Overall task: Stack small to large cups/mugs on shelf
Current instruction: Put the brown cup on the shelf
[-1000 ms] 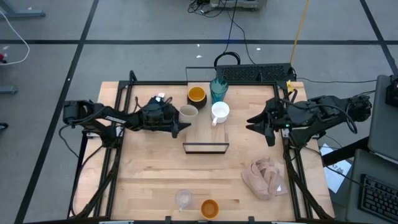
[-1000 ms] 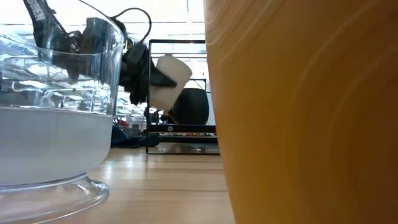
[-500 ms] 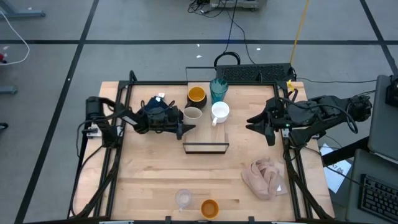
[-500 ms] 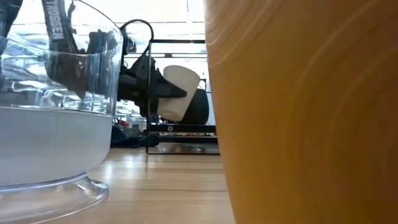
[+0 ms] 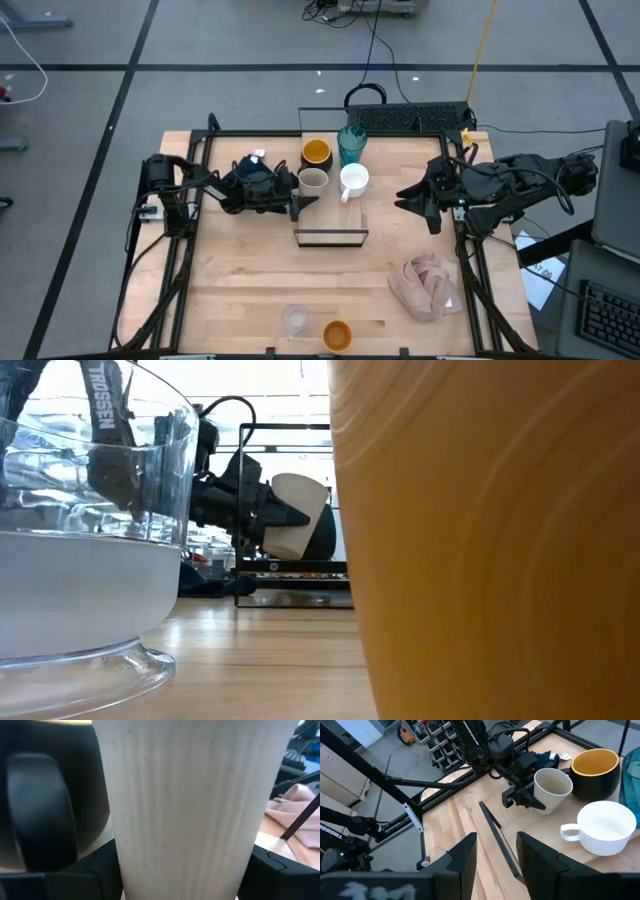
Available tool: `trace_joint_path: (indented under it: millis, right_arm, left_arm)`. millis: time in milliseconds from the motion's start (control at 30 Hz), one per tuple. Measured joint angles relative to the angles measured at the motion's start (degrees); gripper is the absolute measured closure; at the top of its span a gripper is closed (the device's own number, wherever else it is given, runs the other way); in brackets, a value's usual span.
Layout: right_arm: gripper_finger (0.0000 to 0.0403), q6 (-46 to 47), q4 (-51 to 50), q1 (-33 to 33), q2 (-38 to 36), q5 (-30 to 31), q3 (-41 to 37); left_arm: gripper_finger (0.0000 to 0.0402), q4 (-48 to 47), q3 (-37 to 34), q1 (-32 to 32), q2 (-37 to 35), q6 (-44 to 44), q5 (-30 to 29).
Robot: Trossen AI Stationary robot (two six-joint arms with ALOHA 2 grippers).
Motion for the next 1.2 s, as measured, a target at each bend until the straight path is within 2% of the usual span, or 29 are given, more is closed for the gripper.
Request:
trace_joint_path:
  millis: [167, 533, 1000, 1200]
  right_arm:
    - [0.0275, -0.74, 0.00, -1.34, 0.00, -0.07, 0.00]
    - [0.0275, -1.30, 0.02, -3.10, 0.00, -1.89, 0.00]
    - [0.0275, -1.21, 0.02, -3.07, 0.00, -2.08, 0.00]
    - [0.0275, -1.15, 0.03, -3.07, 0.00, -2.11, 0.00]
  left_arm:
    - [0.0121, -3.29, 0.82, -0.16, -0.04, -0.72, 0.44]
    - [0.0049, -6.62, 0.66, 0.07, 0.02, -1.47, -0.89]
    - [0.0051, -6.25, 0.69, -0.67, 0.02, -2.39, -0.95]
    - [0.0040, -6.11, 0.69, -0.57, -0.06, -2.36, 0.22]
